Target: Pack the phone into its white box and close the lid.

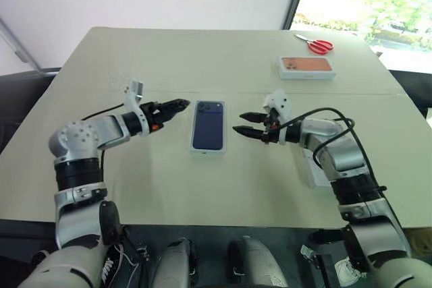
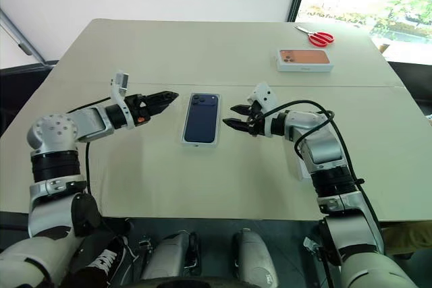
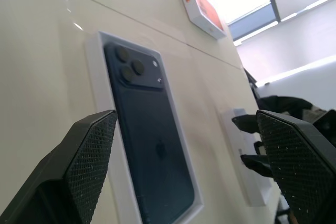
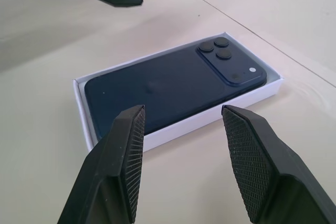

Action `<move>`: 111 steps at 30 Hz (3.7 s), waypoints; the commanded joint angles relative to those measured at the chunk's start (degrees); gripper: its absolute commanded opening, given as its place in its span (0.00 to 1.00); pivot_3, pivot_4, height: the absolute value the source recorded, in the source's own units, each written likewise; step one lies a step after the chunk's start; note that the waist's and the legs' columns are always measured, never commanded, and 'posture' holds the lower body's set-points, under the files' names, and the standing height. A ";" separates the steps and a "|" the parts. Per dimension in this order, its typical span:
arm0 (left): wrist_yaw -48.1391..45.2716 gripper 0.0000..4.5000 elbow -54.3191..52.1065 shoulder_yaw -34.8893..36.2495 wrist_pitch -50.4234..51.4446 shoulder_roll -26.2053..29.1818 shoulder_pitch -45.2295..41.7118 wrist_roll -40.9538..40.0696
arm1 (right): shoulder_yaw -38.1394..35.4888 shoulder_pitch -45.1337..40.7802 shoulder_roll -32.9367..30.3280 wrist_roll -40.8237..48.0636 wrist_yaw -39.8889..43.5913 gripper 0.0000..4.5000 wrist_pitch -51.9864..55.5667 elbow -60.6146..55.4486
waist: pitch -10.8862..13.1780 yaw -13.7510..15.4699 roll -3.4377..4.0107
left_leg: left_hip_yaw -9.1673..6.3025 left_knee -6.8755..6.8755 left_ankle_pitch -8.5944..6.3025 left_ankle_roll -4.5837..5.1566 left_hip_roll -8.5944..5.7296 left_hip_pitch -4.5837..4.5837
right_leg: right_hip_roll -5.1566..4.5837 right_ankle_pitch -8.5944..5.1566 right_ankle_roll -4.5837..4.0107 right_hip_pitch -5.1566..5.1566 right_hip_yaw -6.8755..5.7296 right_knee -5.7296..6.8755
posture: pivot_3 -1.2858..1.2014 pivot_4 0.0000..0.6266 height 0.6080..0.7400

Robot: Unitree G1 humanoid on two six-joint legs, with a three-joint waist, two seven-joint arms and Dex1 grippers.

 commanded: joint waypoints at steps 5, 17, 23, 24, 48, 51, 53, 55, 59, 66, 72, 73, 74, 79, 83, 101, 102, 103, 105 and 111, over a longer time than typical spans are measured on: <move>2.01 0.28 -0.11 -2.28 -9.43 -0.19 2.14 6.62 | 2.10 -3.13 1.78 -7.89 -7.05 0.03 -7.75 6.11 | 0.00 0.06 0.01 | -0.01 -0.01 0.00 -0.01 0.00 0.00 | -0.02 0.00 -0.02 -0.01 0.00 0.00 | 0.52 0.24 1.00; -1.72 0.02 12.86 -15.44 -24.10 -6.70 -1.68 20.40 | 7.84 -3.27 6.39 -14.96 -11.42 0.00 -11.55 9.49 | 0.00 0.04 0.01 | 0.00 -0.01 0.00 0.00 -0.01 -0.03 | -0.02 0.00 -0.02 -0.03 0.00 0.00 | 0.52 0.24 1.00; -4.72 0.02 16.70 -19.10 -25.66 -9.39 -3.37 23.81 | 8.89 -2.46 7.37 -16.54 -11.91 0.00 -12.25 8.95 | -0.01 0.04 0.01 | 0.01 0.00 0.00 0.01 -0.02 -0.03 | -0.02 0.01 -0.01 -0.02 -0.01 0.01 | 0.52 0.24 1.00; -5.31 0.02 16.40 -19.70 -25.67 -10.15 -3.37 24.14 | 8.72 -2.15 7.35 -16.45 -11.82 0.00 -12.05 8.52 | -0.01 0.10 0.01 | 0.01 0.00 0.00 0.01 -0.02 -0.03 | -0.02 0.01 -0.01 -0.02 -0.01 0.01 | 0.52 0.24 1.00; -13.19 0.02 14.09 -28.90 -21.21 -27.46 -8.10 26.62 | -3.40 14.68 -13.63 -12.24 -3.49 0.00 -2.54 -8.42 | -0.01 2.94 0.01 | -0.03 0.32 -0.17 0.39 -0.10 -0.35 | -0.08 -0.03 0.06 0.01 -0.09 -0.16 | 0.52 0.24 1.00; -14.78 0.02 18.21 -29.54 -23.87 -28.39 -10.27 28.40 | -5.03 16.33 -15.51 -11.74 -2.78 0.00 -2.29 -9.00 | -0.01 2.89 0.01 | -0.03 0.30 -0.16 0.40 -0.08 -0.35 | -0.01 -0.04 0.09 -0.02 -0.09 -0.16 | 0.52 0.24 1.00; -16.27 0.02 20.56 -29.98 -25.23 -28.72 -11.54 29.31 | -6.10 17.86 -16.16 -11.14 -2.59 0.00 -1.91 -10.76 | -0.01 2.93 0.01 | -0.04 0.30 -0.16 0.40 -0.06 -0.35 | 0.03 -0.05 0.11 -0.03 -0.11 -0.14 | 0.52 0.24 1.00; -17.28 0.02 21.96 -29.74 -25.43 -29.51 -12.30 29.58 | -6.99 19.33 -16.57 -10.19 -2.40 0.00 -0.16 -12.14 | -0.01 2.94 0.01 | -0.04 0.29 -0.16 0.40 -0.06 -0.36 | 0.04 -0.06 0.14 -0.04 -0.12 -0.14 | 0.52 0.24 1.00; -17.85 0.02 23.88 -30.11 -27.13 -30.82 -12.88 31.18 | -7.54 22.19 -17.64 -11.22 -3.31 0.00 -1.43 -13.52 | -0.01 2.98 0.01 | -0.05 0.31 -0.18 0.43 -0.07 -0.42 | 0.04 -0.11 0.22 -0.04 -0.12 -0.16 | 0.52 0.24 1.00; -20.52 0.02 21.13 -28.42 -24.80 -31.53 -12.59 28.97 | -7.47 20.87 -18.11 -12.50 -4.35 0.00 -3.91 -10.07 | 0.00 2.92 0.00 | -0.05 0.48 -0.19 0.44 -0.07 -0.45 | 0.03 -0.11 0.24 -0.03 -0.12 -0.15 | 0.52 0.24 1.00; -19.73 0.02 20.20 -28.42 -25.57 -30.93 -11.41 30.82 | -7.20 20.01 -18.01 -11.56 -3.24 0.00 -2.48 -10.20 | 0.00 2.86 0.00 | -0.05 0.59 -0.22 0.49 -0.05 -0.50 | 0.03 -0.11 0.25 -0.03 -0.12 -0.12 | 0.52 0.24 1.00; -19.09 0.02 20.46 -28.00 -26.09 -30.75 -11.32 31.02 | -7.00 20.00 -18.05 -11.56 -3.00 0.00 -2.57 -10.45 | 0.00 2.85 0.00 | -0.05 0.60 -0.22 0.49 -0.05 -0.50 | 0.03 -0.11 0.25 -0.03 -0.12 -0.12 | 0.52 0.24 1.00; -18.81 0.02 20.92 -27.39 -25.85 -30.47 -11.43 30.88 | -6.77 20.00 -18.03 -11.51 -2.74 0.00 -2.60 -10.76 | 0.00 2.85 0.00 | -0.05 0.60 -0.22 0.49 -0.05 -0.50 | 0.03 -0.11 0.26 -0.03 -0.12 -0.12 | 0.52 0.24 1.00; -19.86 0.02 20.49 -28.12 -25.64 -28.86 -10.52 31.59 | -6.33 19.72 -18.20 -11.61 -2.26 0.00 -2.84 -10.56 | 0.00 2.69 0.00 | -0.05 0.61 -0.22 0.49 -0.03 -0.49 | 0.04 -0.11 0.26 -0.03 -0.12 -0.09 | 0.52 0.24 1.00; -19.97 0.02 19.27 -28.66 -25.61 -27.08 -9.46 32.17 | -5.77 19.06 -19.05 -12.42 -1.62 0.00 -4.03 -9.40 | 0.00 2.26 0.00 | -0.05 0.62 -0.22 0.49 -0.02 -0.49 | 0.05 -0.11 0.26 -0.03 -0.12 -0.06 | 0.52 0.24 1.00; -20.07 0.02 3.27 -24.00 -24.83 -14.66 -4.81 29.55 | -6.21 10.90 -21.73 -11.58 -0.17 0.00 -3.16 -9.23 | 0.00 1.02 0.04 | -0.05 0.70 -0.20 0.47 0.03 -0.47 | 0.06 -0.11 0.25 -0.04 -0.12 0.07 | 0.52 0.24 1.00; -20.44 0.02 1.38 -23.52 -26.28 -13.11 -3.82 29.59 | -6.33 10.46 -21.63 -11.04 -0.12 0.00 -2.17 -9.61 | 0.00 0.98 0.04 | -0.06 0.72 -0.20 0.47 0.03 -0.47 | 0.06 -0.11 0.25 -0.04 -0.12 0.07 | 0.52 0.24 1.00; -21.16 0.02 -0.14 -22.56 -25.43 -11.58 -3.16 28.52 | -6.55 9.96 -21.38 -10.25 -0.19 0.00 -0.33 -10.01 | 0.00 0.96 0.04 | -0.05 0.72 -0.20 0.47 0.04 -0.47 | 0.06 -0.11 0.25 -0.04 -0.11 0.07 | 0.52 0.24 1.00; -23.67 0.07 -3.10 -20.62 -24.63 -8.30 -1.74 25.97 | -7.79 8.23 -19.91 -7.24 -1.39 0.06 8.27 -10.74 | 0.00 0.86 0.05 | -0.05 0.72 -0.20 0.46 0.05 -0.47 | 0.05 -0.10 0.25 -0.03 -0.11 0.07 | 0.52 0.24 1.00; -28.78 0.64 -7.43 -18.95 -31.11 0.28 3.11 25.02 | -6.91 2.81 -25.17 -4.86 1.73 0.65 22.29 -10.04 | 0.05 1.23 0.18 | -0.05 0.75 -0.20 0.44 0.02 -0.48 | -0.06 -0.11 0.21 -0.03 -0.11 0.07 | 0.52 0.24 1.00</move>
